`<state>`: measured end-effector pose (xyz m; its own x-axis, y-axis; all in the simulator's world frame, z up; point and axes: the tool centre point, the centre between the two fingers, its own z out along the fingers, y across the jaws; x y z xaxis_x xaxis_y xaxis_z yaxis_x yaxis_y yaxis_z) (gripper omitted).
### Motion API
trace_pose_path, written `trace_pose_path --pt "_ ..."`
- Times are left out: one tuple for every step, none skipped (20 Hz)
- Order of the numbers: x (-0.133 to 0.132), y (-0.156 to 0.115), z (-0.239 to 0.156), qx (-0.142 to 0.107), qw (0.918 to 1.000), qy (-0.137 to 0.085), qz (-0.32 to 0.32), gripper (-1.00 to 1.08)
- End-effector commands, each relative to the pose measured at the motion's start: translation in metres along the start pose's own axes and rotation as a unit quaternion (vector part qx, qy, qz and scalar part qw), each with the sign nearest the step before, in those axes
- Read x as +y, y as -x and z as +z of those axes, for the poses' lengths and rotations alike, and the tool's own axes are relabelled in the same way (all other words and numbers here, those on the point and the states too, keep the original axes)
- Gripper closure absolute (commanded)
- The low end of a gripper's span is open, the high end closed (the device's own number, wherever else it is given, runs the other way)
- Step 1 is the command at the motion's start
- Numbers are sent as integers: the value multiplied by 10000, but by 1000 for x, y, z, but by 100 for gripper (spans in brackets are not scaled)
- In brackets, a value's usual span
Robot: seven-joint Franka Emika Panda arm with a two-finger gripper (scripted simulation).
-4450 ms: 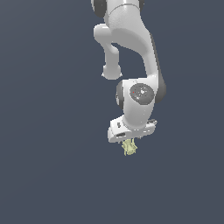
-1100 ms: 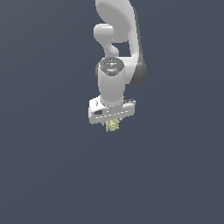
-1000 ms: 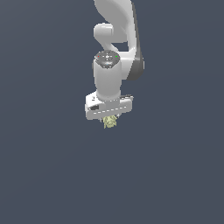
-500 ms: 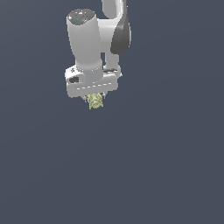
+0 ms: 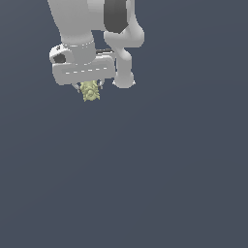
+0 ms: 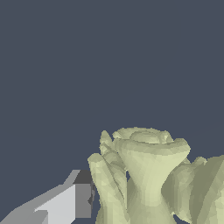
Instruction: Pick up the object and move it to a goal position.
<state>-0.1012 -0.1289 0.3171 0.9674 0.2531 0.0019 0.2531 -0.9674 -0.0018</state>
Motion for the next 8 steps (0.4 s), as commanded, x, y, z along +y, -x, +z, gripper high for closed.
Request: trace_pose_path --pt "7 9 -12 -6 10000 0 -5 108" --pt "9 12 -15 -6 10000 0 -5 108" --pt "11 14 -18 -7 10000 2 -5 108" --pt "13 15 -21 -7 10000 2 -5 108" --pt "14 17 -23 -8 10000 4 -5 108" --pt "15 17 -24 -8 10000 4 -5 108" --pt "15 18 -25 -8 10000 4 -5 108" --pt "16 18 -25 -8 10000 4 -5 108"
